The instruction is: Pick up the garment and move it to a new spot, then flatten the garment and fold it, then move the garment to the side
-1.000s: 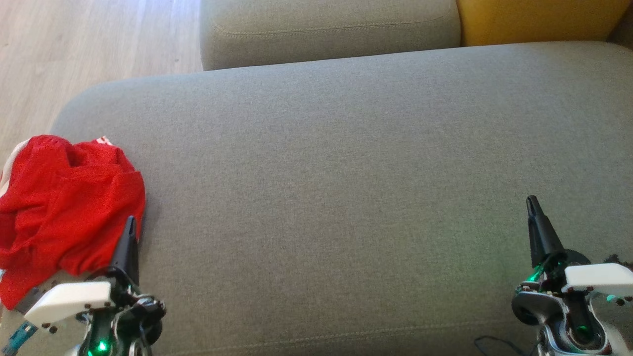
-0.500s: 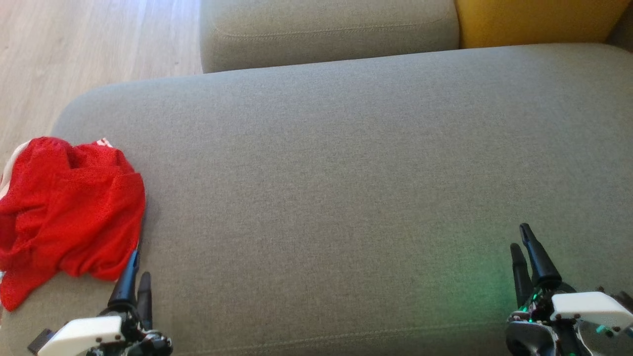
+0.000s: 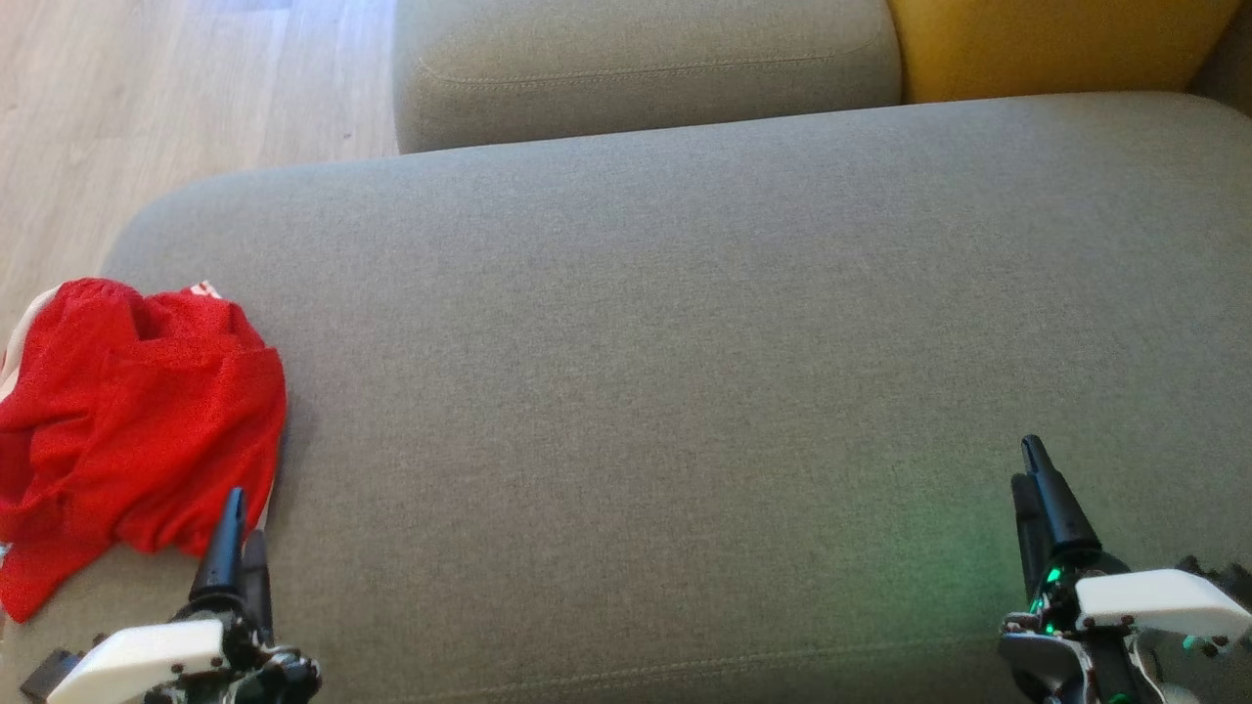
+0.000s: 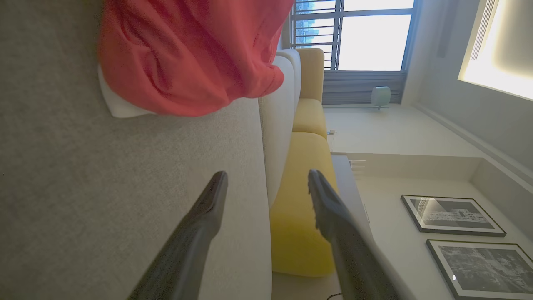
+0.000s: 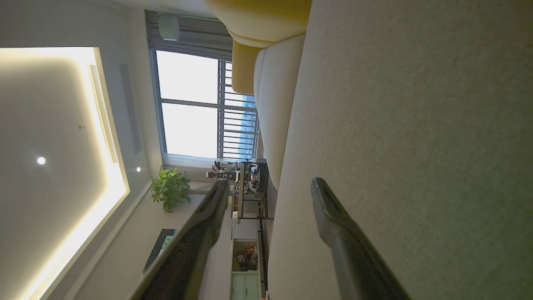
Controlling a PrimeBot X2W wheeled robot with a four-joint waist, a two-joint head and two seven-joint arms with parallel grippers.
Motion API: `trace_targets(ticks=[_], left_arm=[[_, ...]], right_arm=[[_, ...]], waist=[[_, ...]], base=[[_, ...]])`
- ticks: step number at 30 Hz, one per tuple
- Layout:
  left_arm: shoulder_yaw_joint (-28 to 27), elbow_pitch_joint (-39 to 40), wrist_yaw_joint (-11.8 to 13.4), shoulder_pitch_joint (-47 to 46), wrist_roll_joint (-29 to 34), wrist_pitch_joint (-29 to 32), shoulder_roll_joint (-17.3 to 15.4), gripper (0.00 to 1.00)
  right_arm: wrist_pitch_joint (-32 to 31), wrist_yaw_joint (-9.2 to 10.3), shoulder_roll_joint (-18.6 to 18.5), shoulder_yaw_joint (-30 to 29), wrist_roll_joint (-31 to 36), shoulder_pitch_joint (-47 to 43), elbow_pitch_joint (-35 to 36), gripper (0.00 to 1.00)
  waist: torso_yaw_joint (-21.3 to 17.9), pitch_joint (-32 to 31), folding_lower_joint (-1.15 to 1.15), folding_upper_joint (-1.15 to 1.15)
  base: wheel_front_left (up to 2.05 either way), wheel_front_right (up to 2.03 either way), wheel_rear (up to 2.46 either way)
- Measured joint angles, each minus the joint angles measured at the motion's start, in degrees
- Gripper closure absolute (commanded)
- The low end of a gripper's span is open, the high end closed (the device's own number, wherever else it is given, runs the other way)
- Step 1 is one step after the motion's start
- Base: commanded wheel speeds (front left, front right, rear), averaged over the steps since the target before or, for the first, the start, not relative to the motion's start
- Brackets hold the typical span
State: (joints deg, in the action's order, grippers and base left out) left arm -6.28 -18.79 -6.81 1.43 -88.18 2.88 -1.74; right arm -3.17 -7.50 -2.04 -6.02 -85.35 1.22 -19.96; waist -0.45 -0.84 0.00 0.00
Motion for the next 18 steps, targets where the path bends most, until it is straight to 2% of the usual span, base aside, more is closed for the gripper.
trace_targets(ticks=[9, 18], left_arm=[[-1.8, 1.8, 0.1, 0.0, 4.5, -1.6, 0.0, 0.0], [-2.3, 7.6, 1.8, 0.0, 11.3, -2.9, 0.0, 0.0]], right_arm=[[1.3, 0.0, 0.0, 0.1, 9.5, 0.6, 3.2, 0.0], [2.9, 0.0, 0.0, 0.6, 19.6, 0.7, 6.3, 0.0]], waist=[[-0.1, -0.4, 0.0, 0.0], [-0.3, -0.7, 0.0, 0.0]], base=[[0.0, 0.0, 0.0], [0.0, 0.0, 0.0]])
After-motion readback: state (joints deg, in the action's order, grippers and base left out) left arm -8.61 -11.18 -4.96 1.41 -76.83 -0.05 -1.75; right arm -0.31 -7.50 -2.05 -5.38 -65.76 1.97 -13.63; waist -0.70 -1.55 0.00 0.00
